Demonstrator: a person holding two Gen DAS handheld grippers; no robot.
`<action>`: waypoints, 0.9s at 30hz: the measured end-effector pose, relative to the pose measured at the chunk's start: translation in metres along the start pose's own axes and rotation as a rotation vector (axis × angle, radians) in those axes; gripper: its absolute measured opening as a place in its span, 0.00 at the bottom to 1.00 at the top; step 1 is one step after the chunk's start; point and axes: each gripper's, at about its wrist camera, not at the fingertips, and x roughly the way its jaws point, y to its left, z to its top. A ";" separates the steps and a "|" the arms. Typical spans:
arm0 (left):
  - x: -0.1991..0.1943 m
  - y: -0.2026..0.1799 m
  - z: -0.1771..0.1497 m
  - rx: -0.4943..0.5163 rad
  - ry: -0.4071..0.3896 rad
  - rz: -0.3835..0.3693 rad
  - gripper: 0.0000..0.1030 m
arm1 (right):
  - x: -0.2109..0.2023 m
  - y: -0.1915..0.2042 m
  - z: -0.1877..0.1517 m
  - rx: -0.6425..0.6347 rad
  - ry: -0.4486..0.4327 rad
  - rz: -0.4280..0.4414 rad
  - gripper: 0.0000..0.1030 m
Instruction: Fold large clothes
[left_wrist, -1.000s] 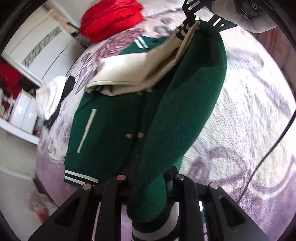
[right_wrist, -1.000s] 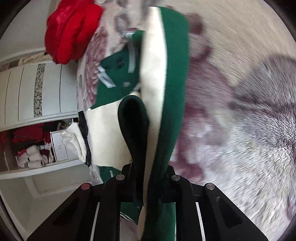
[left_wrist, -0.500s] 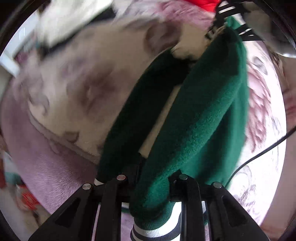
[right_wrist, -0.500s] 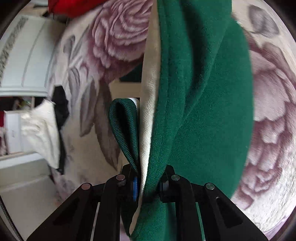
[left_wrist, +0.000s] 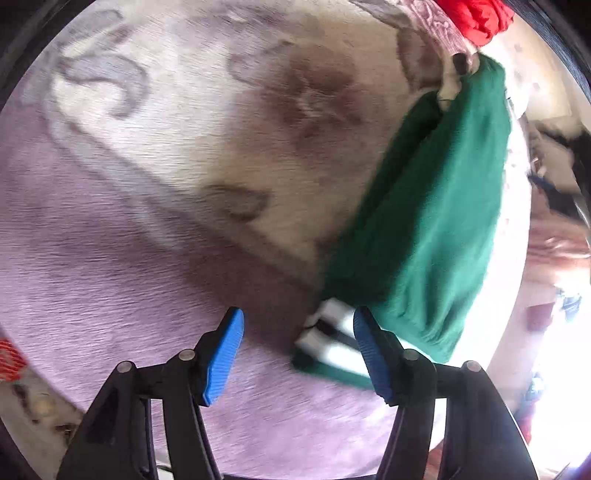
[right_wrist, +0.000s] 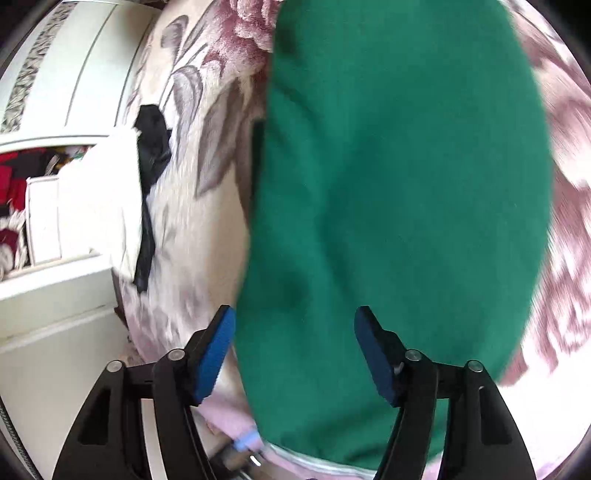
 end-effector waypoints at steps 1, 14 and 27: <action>-0.004 0.003 -0.004 -0.005 -0.007 -0.010 0.57 | -0.007 -0.012 -0.017 0.004 0.001 0.001 0.73; 0.071 -0.038 0.027 0.127 0.050 -0.199 0.62 | 0.071 -0.208 -0.213 0.180 0.103 0.146 0.75; 0.006 -0.056 -0.023 0.114 -0.185 -0.196 0.15 | 0.098 -0.199 -0.250 0.379 -0.014 0.523 0.12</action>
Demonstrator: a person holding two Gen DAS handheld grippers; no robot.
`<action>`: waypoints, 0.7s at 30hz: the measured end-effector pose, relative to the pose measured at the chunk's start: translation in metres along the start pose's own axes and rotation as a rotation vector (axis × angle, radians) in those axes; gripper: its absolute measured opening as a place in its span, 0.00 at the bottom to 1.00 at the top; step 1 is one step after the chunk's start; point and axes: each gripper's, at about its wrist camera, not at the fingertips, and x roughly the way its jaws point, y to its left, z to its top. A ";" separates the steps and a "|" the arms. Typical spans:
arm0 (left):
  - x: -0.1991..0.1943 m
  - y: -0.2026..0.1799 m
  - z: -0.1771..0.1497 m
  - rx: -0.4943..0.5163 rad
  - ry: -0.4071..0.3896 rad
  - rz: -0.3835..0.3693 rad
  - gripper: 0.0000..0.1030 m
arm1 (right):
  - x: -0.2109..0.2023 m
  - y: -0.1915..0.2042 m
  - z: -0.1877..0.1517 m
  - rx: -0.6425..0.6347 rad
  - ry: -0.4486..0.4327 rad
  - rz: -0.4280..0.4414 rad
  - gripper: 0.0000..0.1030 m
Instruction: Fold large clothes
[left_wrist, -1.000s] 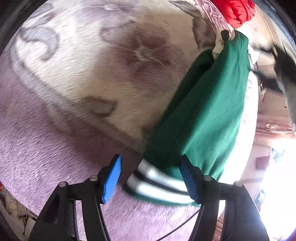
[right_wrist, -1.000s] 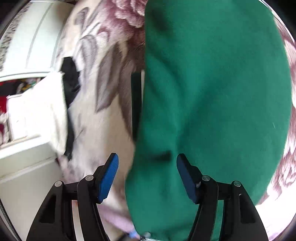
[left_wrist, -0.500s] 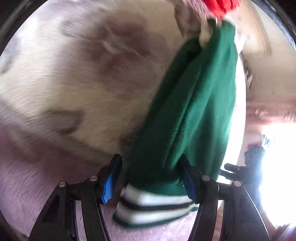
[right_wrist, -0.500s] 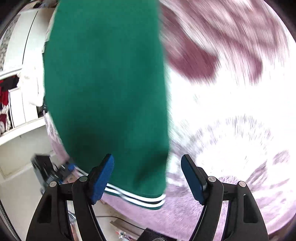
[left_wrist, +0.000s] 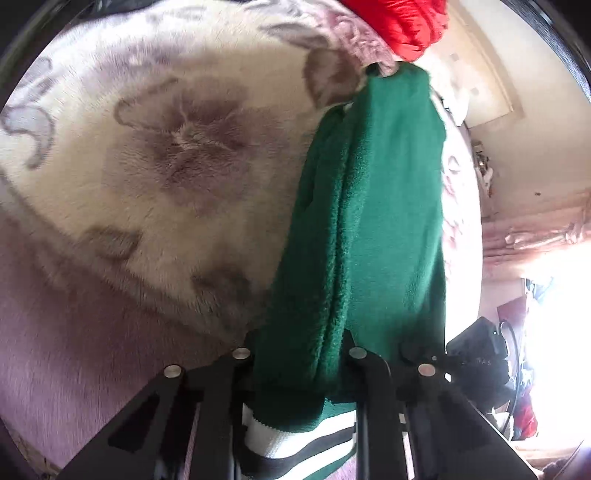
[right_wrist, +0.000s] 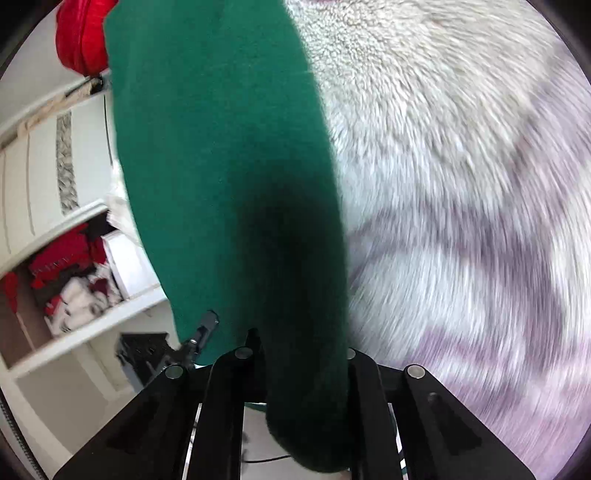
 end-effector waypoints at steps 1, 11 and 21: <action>-0.009 -0.006 -0.012 0.003 0.010 -0.007 0.15 | -0.009 0.002 -0.008 0.001 0.003 0.011 0.12; -0.008 0.026 -0.145 -0.108 0.294 0.115 0.31 | -0.073 -0.072 -0.126 0.126 0.194 -0.197 0.18; -0.058 0.015 -0.122 -0.007 0.203 0.341 0.76 | -0.123 -0.028 -0.056 -0.049 0.175 -0.685 0.61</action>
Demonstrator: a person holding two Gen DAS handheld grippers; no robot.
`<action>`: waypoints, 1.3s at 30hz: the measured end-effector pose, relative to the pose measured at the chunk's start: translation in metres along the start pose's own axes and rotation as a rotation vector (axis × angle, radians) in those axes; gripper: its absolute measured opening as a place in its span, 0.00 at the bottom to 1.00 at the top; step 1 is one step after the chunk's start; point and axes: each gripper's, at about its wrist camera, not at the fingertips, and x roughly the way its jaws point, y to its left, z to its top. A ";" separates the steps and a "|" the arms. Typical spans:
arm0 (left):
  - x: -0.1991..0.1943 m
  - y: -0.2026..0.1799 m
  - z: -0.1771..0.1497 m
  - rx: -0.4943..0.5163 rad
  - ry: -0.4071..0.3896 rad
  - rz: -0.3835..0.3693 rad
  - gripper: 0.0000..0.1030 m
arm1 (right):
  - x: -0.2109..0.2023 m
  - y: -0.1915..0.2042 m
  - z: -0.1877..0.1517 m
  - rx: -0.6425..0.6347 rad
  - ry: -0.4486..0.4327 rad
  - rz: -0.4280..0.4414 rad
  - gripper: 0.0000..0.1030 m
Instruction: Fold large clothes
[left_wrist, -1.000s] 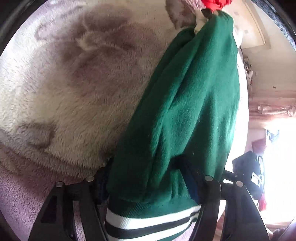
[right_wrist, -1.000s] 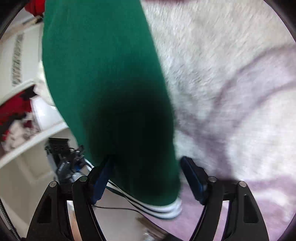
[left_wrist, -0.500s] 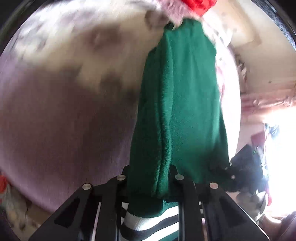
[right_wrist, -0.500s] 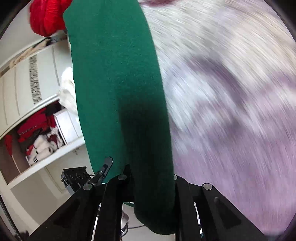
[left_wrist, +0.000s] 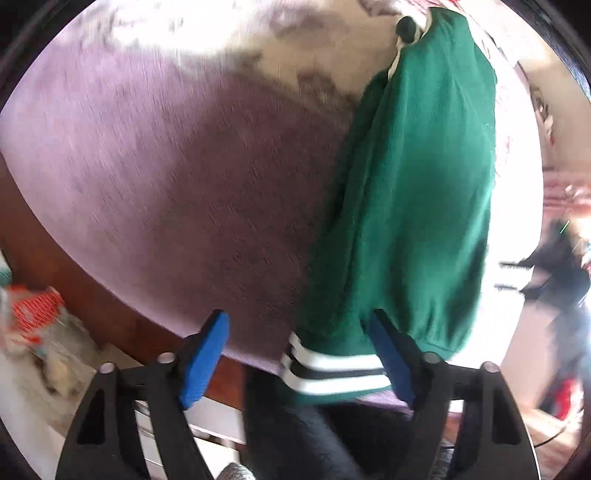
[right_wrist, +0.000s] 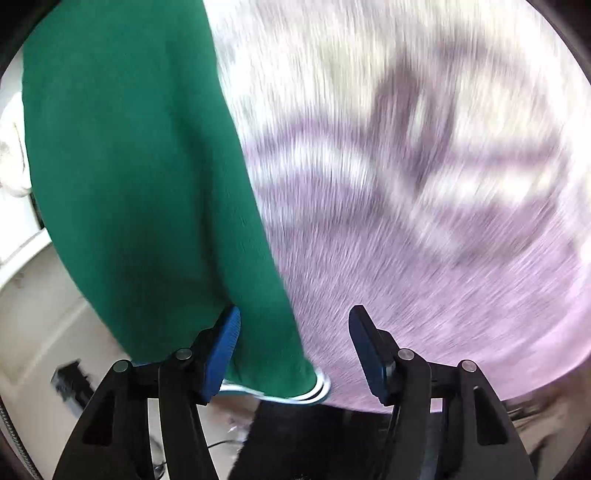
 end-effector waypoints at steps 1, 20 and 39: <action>-0.002 -0.003 0.007 0.009 -0.021 0.009 0.76 | -0.014 0.009 0.009 -0.016 -0.022 -0.013 0.61; 0.036 -0.046 0.071 0.041 -0.211 -0.223 0.04 | -0.084 0.388 0.256 -0.205 -0.372 -0.376 0.17; 0.001 0.040 0.061 -0.078 -0.083 -0.226 0.67 | -0.117 0.387 0.160 -0.408 -0.255 -0.107 0.56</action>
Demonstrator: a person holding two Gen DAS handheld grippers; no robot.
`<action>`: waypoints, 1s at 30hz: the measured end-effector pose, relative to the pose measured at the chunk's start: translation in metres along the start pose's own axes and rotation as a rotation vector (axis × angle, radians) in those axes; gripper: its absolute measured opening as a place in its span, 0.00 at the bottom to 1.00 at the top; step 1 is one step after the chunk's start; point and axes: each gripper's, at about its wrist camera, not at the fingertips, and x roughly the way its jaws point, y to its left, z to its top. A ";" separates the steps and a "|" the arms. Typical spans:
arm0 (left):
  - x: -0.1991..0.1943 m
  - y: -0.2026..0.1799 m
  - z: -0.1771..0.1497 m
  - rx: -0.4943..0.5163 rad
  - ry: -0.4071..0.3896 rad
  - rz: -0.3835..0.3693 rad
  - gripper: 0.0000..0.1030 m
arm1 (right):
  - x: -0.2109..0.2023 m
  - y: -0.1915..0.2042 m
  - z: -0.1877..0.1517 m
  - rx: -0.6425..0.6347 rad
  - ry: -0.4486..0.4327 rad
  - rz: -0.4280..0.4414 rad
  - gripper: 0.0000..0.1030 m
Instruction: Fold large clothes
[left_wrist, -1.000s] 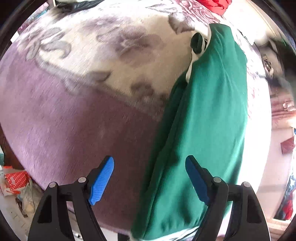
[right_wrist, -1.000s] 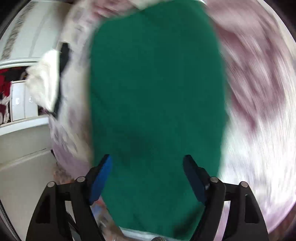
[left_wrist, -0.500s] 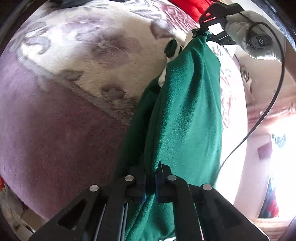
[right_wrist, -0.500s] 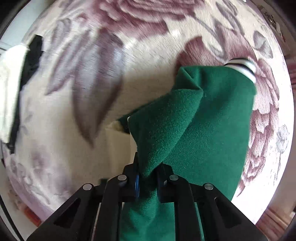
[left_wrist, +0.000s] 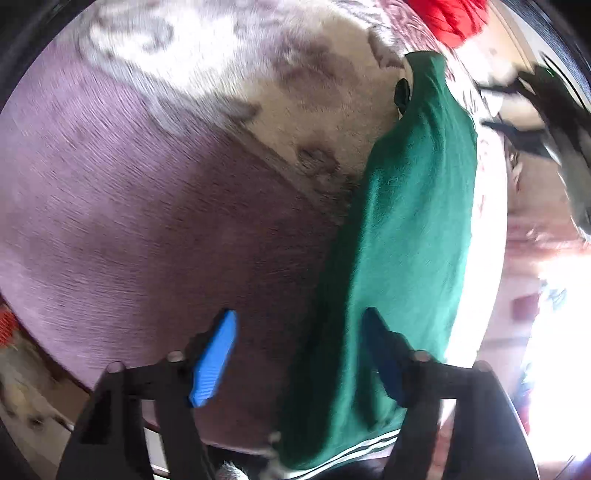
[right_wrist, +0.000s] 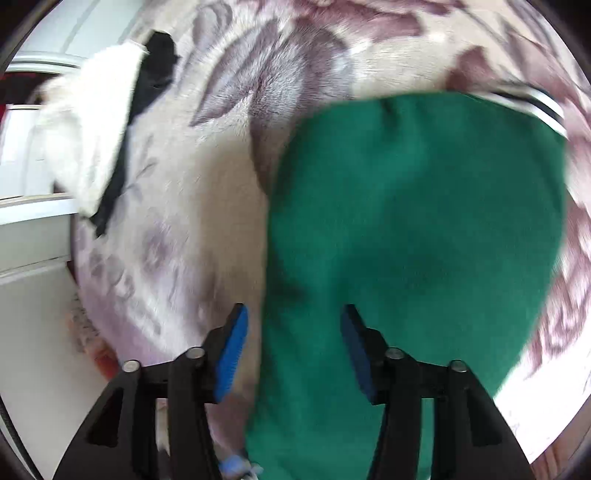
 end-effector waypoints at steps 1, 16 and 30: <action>-0.005 0.001 -0.005 0.018 -0.001 0.022 0.67 | -0.012 -0.010 -0.021 -0.013 -0.018 -0.009 0.56; 0.020 -0.008 -0.107 -0.055 0.090 0.004 0.23 | 0.086 -0.215 -0.375 0.246 0.315 0.105 0.67; 0.023 -0.009 -0.112 -0.040 0.141 0.071 0.30 | 0.074 -0.252 -0.417 0.381 0.212 0.179 0.27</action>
